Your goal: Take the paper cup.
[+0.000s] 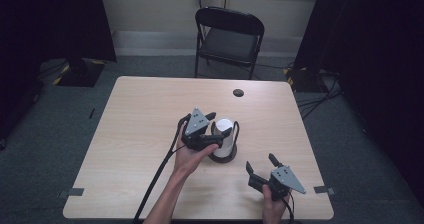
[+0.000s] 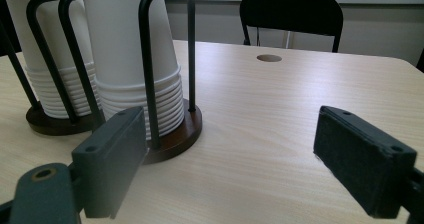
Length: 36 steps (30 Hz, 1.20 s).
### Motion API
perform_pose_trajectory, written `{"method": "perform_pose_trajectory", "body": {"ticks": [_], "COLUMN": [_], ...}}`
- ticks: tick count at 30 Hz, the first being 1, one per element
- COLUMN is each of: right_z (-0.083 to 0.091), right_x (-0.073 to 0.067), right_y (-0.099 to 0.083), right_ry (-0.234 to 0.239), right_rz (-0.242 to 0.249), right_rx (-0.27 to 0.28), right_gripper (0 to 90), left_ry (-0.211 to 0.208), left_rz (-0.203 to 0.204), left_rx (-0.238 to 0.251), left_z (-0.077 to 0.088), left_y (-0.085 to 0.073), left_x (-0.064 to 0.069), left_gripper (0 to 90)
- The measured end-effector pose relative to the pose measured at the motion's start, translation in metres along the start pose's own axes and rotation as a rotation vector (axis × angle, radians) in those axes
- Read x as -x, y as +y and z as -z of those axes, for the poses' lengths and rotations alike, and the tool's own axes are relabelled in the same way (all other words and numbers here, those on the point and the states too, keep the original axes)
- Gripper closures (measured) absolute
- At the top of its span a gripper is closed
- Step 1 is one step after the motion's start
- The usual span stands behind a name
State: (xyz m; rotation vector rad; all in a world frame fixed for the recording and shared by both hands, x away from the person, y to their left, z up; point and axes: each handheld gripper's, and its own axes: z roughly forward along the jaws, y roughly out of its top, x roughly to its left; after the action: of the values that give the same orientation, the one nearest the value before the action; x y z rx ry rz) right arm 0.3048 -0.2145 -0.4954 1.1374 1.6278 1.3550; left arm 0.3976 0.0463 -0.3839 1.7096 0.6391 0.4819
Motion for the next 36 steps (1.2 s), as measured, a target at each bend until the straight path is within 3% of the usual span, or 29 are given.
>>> {"method": "perform_pose_trajectory", "body": {"ticks": [7, 13, 19, 36], "right_z": [0.0, 0.0, 0.0, 0.001], "right_x": [0.0, 0.0, 0.0, 0.0], "right_y": [0.0, 0.0, 0.0, 0.0], "right_ry": [-0.002, 0.001, 0.003, 0.003], "right_rz": [0.001, 0.0, 0.003, 0.001], "right_rx": [0.001, -0.002, -0.003, 0.009], "right_gripper": [13.2, 13.4, 13.5, 14.3], "left_ry": [-0.005, 0.012, 0.018, 0.025], "left_rz": [0.024, 0.011, 0.029, -0.023], "left_rx": [-0.038, -0.065, -0.069, -0.093], "left_z": [-0.014, -0.021, -0.024, -0.033], "left_y": [-0.005, -0.009, -0.011, -0.015], "left_x": [-0.004, -0.007, -0.011, -0.004], "left_gripper": [27.0, 26.6, 26.5, 34.4]}}
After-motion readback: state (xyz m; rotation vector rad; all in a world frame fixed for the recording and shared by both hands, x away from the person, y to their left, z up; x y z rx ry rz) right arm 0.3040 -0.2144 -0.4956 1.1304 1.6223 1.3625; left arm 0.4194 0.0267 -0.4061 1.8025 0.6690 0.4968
